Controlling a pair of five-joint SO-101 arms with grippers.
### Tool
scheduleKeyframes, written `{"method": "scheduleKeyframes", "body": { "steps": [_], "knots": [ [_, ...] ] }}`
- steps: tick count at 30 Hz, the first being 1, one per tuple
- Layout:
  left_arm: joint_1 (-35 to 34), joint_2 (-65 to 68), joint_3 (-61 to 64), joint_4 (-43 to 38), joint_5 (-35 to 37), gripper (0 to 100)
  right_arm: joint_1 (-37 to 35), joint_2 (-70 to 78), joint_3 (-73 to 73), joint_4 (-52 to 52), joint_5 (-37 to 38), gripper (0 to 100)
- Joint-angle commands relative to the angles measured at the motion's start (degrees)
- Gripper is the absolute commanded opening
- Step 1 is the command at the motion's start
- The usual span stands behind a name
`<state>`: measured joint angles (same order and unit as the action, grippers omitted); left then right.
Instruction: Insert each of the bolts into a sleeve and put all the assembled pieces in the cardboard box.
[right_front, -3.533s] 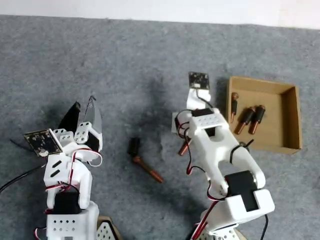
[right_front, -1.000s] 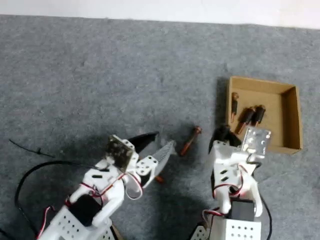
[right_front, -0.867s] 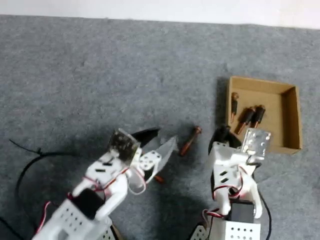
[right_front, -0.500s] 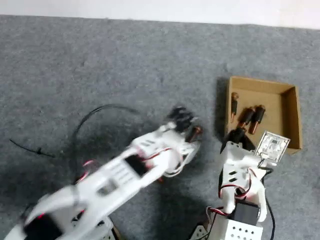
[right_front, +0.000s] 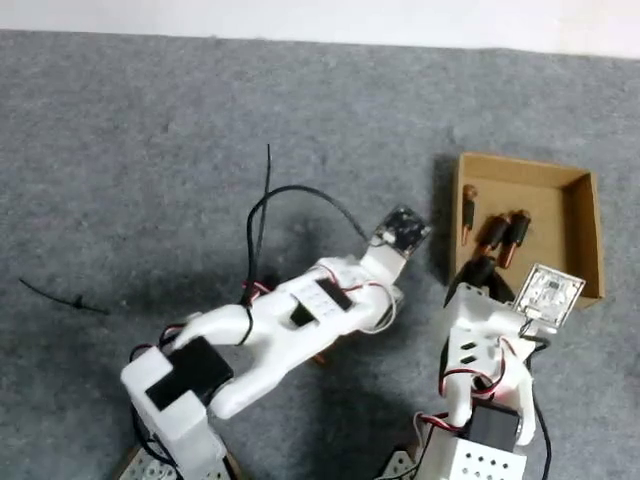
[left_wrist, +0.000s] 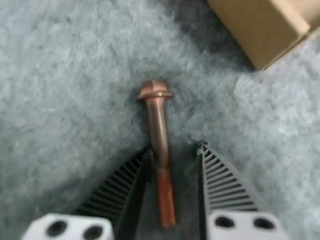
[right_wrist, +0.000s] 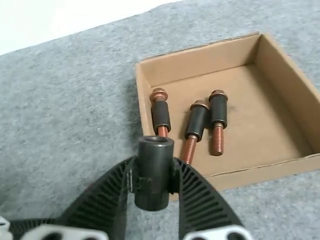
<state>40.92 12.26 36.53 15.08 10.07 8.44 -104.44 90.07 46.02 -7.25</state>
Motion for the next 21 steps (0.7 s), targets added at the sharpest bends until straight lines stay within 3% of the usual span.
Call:
{"method": "scheduleKeyframes", "body": {
  "steps": [1,7,15,21],
  "knots": [
    [0.31,1.89,-4.62,-0.88,-0.62,15,0.40,-0.75,-0.31,0.13,-0.53,0.4],
    [0.31,3.47,-8.48,-0.35,-0.62,15,0.31,-0.75,-0.31,0.13,-0.53,0.4],
    [0.04,11.65,-24.57,20.75,-0.44,15,0.31,-0.75,-0.31,0.22,-0.44,0.5],
    [-0.57,13.67,-28.18,26.90,-0.44,15,0.31,-0.75,-0.31,0.22,-0.44,0.5]
  ]
}}
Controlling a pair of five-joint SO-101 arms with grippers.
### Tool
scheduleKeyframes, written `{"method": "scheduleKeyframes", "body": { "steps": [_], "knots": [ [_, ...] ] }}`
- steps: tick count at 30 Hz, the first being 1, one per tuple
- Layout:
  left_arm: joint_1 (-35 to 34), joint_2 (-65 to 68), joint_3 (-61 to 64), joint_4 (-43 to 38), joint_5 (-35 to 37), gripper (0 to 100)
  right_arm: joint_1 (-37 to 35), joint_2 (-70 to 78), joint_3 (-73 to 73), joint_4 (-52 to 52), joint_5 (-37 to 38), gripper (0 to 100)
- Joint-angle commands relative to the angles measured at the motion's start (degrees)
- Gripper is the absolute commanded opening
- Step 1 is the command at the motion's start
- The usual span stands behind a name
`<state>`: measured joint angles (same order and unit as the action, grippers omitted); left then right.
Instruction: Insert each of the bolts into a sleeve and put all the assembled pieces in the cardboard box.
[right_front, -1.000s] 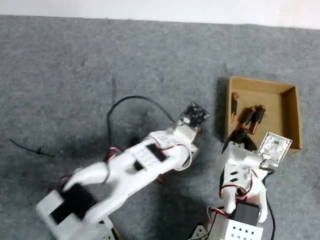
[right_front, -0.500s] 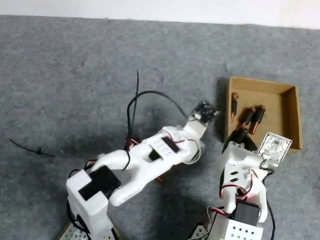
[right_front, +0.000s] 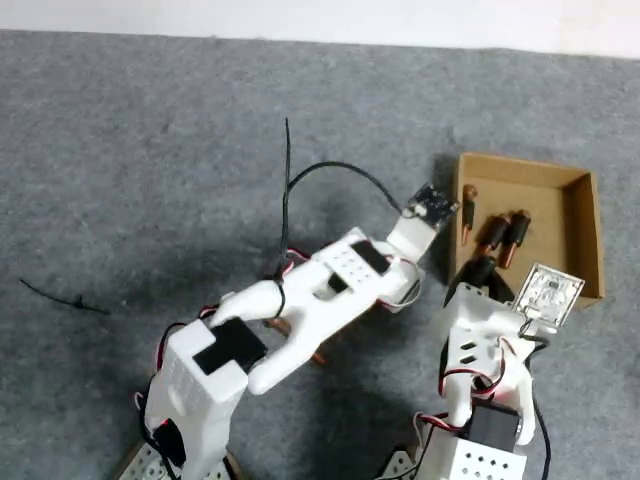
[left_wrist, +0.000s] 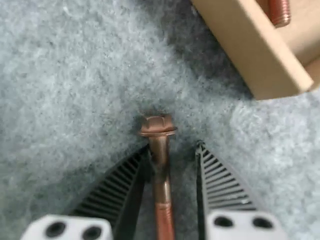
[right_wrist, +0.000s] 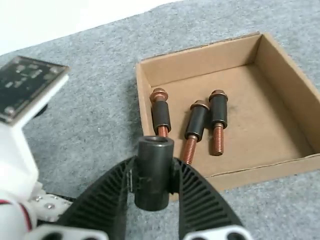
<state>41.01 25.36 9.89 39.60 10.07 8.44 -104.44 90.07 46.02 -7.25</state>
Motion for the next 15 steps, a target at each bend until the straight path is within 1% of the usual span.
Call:
{"method": "scheduleKeyframes", "body": {
  "steps": [1,6,7,9,10,11,12,15],
  "knots": [
    [-0.66,0.57,-1.45,2.37,-0.44,15,0.31,-0.75,-0.31,0.22,-0.35,0.5],
    [-0.57,0.57,-1.10,4.31,-0.35,13,0.31,-0.75,-0.31,0.22,-0.35,0.5],
    [-0.57,0.57,-1.19,4.75,-0.35,11,0.31,-0.75,-0.31,0.22,-0.35,0.5],
    [-0.57,0.57,-1.27,4.84,-0.70,1,0.31,-0.75,-0.22,0.22,-0.35,0.5],
    [-0.57,0.57,-1.27,4.84,-0.79,0,0.31,-0.75,-0.22,0.22,-0.53,0.5],
    [-0.57,0.48,-1.01,4.92,-0.53,2,0.31,-0.75,-0.22,0.31,-0.62,0.5],
    [-0.66,0.04,-0.92,5.27,-0.44,1,0.31,-0.75,0.04,0.31,-0.70,0.5],
    [-1.63,-4.62,0.22,8.18,-0.35,1,0.22,-0.75,1.89,0.04,-0.53,0.5]
  ]
}}
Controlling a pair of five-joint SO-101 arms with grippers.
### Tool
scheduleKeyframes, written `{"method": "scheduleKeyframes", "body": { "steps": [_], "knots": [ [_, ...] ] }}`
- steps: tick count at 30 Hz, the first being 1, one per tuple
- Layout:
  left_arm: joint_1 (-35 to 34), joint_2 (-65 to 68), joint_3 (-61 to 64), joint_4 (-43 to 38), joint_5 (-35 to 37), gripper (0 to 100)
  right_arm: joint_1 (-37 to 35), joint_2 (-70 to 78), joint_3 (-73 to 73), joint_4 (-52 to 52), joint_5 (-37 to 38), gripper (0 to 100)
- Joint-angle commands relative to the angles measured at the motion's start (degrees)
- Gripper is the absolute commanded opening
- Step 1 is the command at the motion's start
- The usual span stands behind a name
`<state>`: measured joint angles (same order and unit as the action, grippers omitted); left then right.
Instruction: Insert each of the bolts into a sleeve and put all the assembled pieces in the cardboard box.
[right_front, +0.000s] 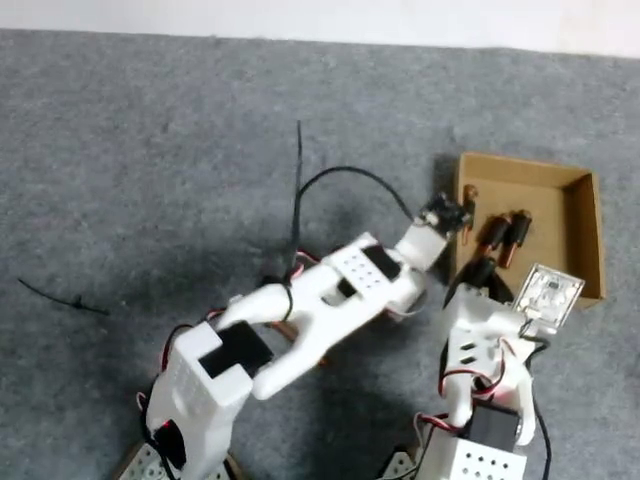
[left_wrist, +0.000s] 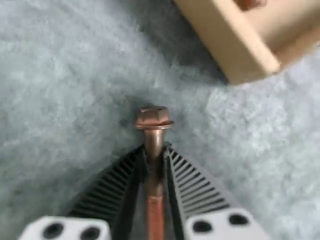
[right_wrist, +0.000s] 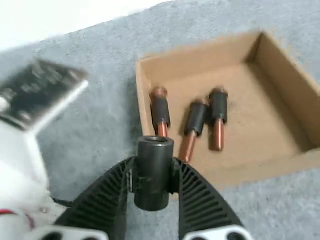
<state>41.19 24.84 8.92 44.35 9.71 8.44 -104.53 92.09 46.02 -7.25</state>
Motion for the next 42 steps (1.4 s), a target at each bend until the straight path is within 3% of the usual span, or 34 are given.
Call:
{"method": "scheduleKeyframes", "body": {
  "steps": [1,4,10,14,23,29,35,42],
  "knots": [
    [-2.33,-6.37,2.86,3.43,0.00,0,-0.31,-0.66,0.13,0.04,-0.44,0.5],
    [-4.70,-14.81,10.95,-0.97,0.00,0,-3.30,-0.66,0.31,0.04,-0.35,0.5],
    [-7.78,-37.85,36.88,-22.15,-0.44,0,-9.27,-0.66,0.40,0.04,-0.18,0.5],
    [-7.60,-53.93,50.59,-32.35,-0.44,0,-14.73,-0.66,0.40,-0.04,4.48,0.5],
    [-13.32,-76.35,68.26,-49.76,-0.09,0,-26.95,-0.66,4.62,-10.15,5.27,0.5],
    [-14.02,-83.03,73.54,-55.74,0.35,0,-30.90,-0.13,9.80,-22.29,6.51,0.5],
    [-17.36,-92.44,77.05,-57.93,16.00,0,-39.08,-0.13,10.95,-21.14,13.27,0.5],
    [-18.95,-109.41,81.80,-58.02,22.42,0,-42.51,-0.13,10.95,-19.21,18.11,0.5]
  ]
}}
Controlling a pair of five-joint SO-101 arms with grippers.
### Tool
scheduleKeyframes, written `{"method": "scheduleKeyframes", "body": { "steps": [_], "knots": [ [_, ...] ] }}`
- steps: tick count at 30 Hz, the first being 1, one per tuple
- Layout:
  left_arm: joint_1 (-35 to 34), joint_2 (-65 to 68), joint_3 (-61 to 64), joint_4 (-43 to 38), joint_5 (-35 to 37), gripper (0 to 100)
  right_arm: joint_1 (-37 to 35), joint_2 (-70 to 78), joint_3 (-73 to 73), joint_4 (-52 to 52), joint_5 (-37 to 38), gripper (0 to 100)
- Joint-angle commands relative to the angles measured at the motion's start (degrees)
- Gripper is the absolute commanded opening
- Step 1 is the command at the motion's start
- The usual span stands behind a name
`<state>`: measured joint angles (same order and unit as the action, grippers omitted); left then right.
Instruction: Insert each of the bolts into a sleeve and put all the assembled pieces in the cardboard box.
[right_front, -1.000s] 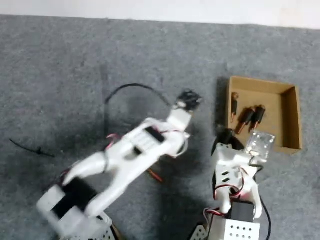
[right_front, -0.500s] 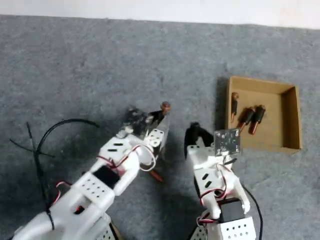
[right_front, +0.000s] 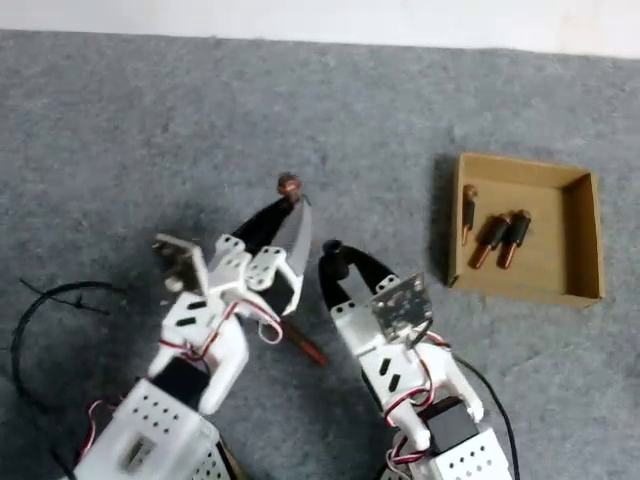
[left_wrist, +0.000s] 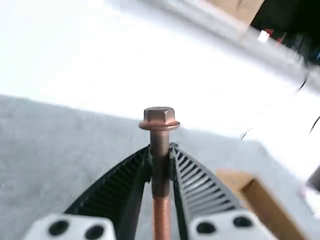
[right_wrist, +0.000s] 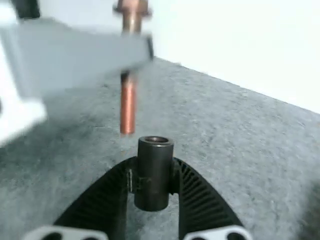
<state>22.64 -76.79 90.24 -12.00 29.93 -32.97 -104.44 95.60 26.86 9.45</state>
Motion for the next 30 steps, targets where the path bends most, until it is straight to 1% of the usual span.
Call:
{"method": "scheduleKeyframes", "body": {
  "steps": [1,4,7,10,13,16,19,23,26,30],
  "knots": [
    [-0.04,-10.42,1.54,-1.76,2.90,0,-1.19,-0.22,7.43,-0.04,1.41,0.5],
    [2.51,-17.54,4.97,-1.58,2.90,0,-1.19,-0.22,7.43,-0.13,1.49,0.5],
    [6.46,-22.99,7.25,-1.41,-0.09,0,-1.19,-0.40,7.43,-0.22,1.49,0.5],
    [9.80,-24.40,7.08,2.64,-3.43,0,-1.19,-0.66,7.52,-0.13,1.93,0.5],
    [9.89,-24.13,7.08,3.08,-4.92,0,-1.45,-0.75,7.52,-0.13,6.15,0.5],
    [9.80,-23.96,7.08,3.34,-5.63,0,-2.95,-0.75,7.52,-0.31,7.82,0.5],
    [9.63,-23.96,7.08,3.34,-5.98,0,-3.21,-0.75,7.43,-0.40,7.74,0.5],
    [6.11,-23.96,7.08,3.08,-5.71,0,-2.95,-0.75,7.43,-0.92,7.56,0.5],
    [4.26,-24.13,7.08,2.99,-5.63,0,-2.51,-0.75,7.43,-4.62,7.56,0.5],
    [4.35,-23.96,7.08,3.34,-5.63,0,-2.42,-0.75,7.43,-6.90,7.56,0.5]
  ]
}}
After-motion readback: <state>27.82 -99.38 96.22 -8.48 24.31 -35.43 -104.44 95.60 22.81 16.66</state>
